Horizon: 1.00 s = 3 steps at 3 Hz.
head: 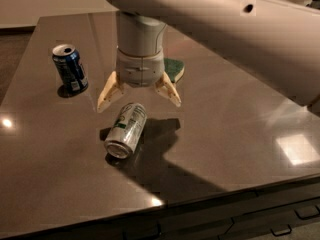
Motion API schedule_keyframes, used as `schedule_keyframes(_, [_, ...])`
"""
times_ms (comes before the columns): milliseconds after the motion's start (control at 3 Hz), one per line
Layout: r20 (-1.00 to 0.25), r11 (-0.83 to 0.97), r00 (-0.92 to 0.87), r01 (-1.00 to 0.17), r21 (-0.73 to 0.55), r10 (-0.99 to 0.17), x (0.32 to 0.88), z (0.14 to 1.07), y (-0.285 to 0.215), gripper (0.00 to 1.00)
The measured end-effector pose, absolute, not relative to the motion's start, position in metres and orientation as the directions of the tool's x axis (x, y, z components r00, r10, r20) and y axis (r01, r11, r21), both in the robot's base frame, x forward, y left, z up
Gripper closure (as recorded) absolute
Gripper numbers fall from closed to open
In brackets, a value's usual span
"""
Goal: Place 7up can upright
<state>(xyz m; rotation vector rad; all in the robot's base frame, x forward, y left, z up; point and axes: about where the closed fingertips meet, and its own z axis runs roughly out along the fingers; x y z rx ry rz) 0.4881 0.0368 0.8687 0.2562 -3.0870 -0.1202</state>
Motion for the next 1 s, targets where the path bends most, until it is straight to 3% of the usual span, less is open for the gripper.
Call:
schedule_keyframes(667, [0.090, 0.995, -0.992, -0.087, 0.050, -0.091, 0.4884, 0.8503, 0.0417, 0.00])
schedule_keyframes(1000, [0.101, 0.997, -0.992, -0.075, 0.035, -0.078, 0.4869, 0.8495, 0.0483, 0.16])
